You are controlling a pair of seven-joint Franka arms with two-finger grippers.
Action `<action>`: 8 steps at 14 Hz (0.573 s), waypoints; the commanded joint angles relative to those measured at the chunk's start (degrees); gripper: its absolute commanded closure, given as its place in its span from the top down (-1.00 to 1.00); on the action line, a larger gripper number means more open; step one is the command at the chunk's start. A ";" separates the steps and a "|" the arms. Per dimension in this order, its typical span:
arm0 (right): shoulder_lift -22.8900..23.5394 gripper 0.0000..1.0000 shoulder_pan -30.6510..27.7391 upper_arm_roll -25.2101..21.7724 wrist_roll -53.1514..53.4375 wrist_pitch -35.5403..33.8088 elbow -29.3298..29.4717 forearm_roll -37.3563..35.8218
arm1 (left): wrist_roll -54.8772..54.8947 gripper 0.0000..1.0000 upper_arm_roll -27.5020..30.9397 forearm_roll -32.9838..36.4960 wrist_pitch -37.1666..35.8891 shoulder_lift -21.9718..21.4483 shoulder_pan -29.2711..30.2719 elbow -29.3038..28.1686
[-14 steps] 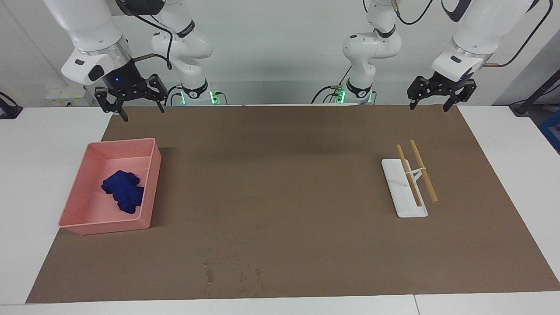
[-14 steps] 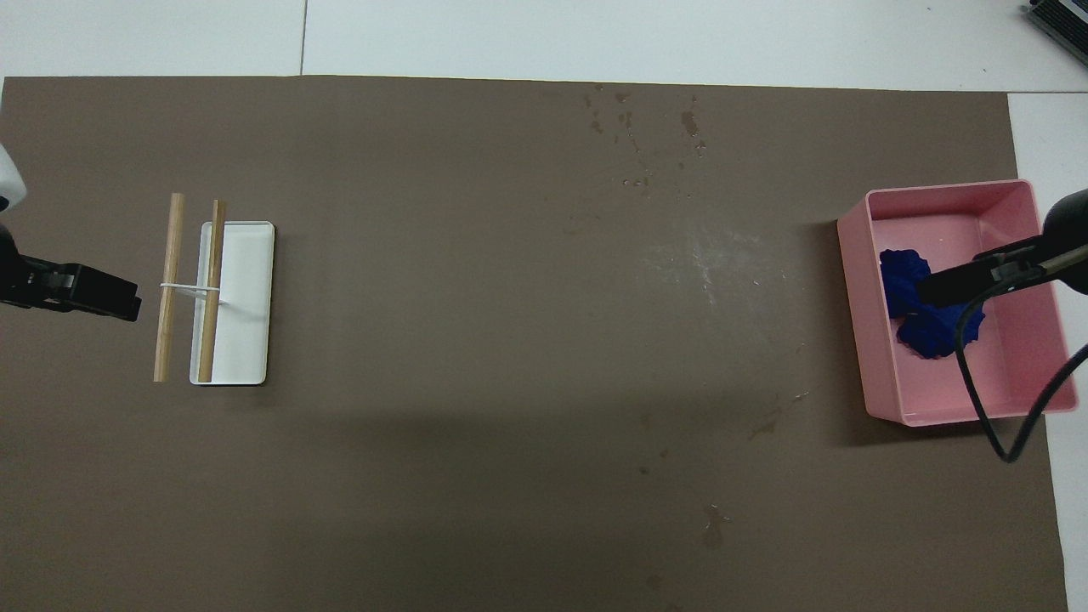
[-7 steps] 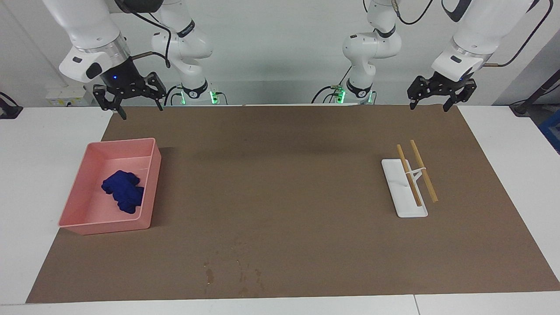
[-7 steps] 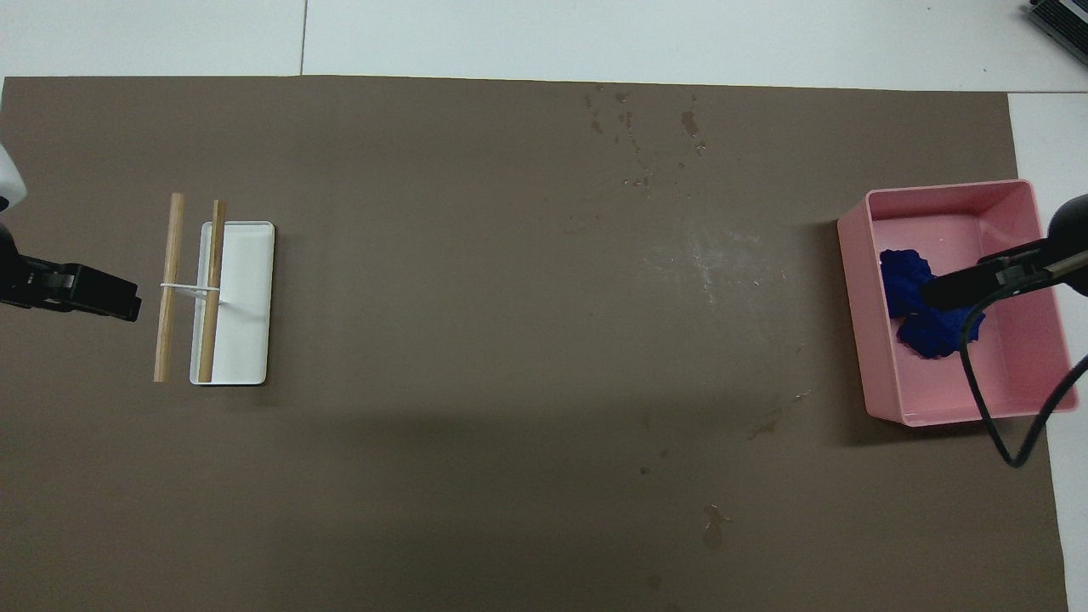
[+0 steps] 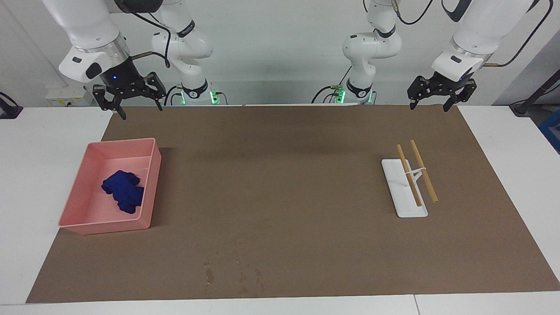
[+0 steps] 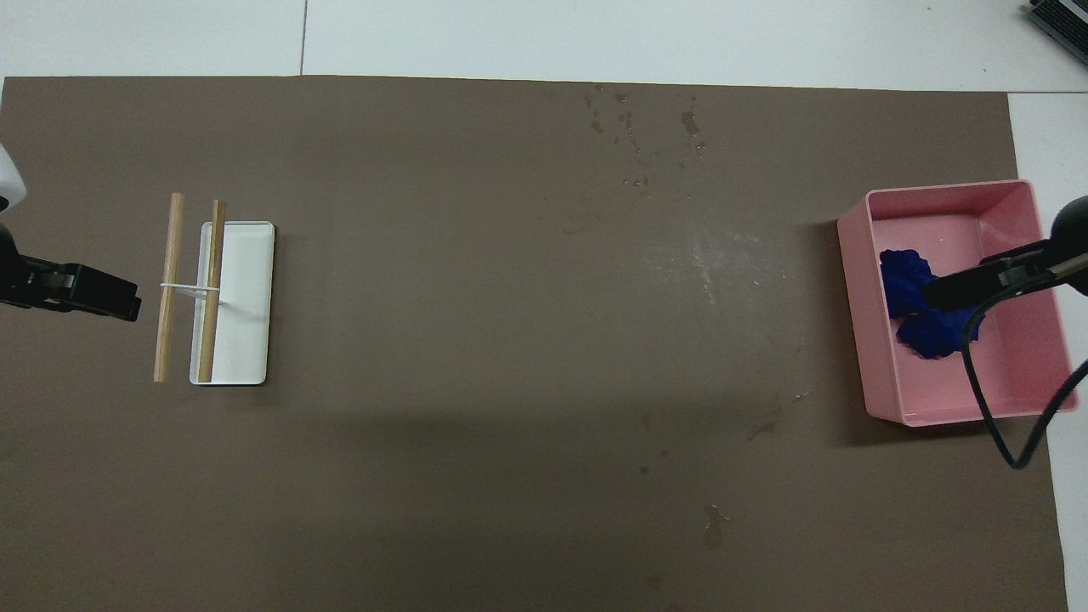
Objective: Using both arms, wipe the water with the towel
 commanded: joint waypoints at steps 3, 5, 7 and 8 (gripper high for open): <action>-0.91 1.00 -0.58 -0.38 -1.31 -0.90 -0.77 0.46 | -0.54 1.00 0.11 -0.22 0.40 -1.73 0.11 -1.94; -0.91 1.00 -0.93 -0.38 -1.48 -0.99 -0.86 0.46 | -0.54 1.00 0.11 -0.22 0.40 -1.73 0.11 -1.94; -0.91 1.00 -0.76 -0.29 -1.39 -0.90 -0.95 0.46 | -0.63 1.00 0.11 -0.22 0.49 -1.73 0.11 -1.94; -0.91 1.00 -0.76 -0.29 -1.39 -0.90 -0.95 0.46 | -0.55 1.00 -0.07 -0.22 1.36 -1.73 -0.15 -1.86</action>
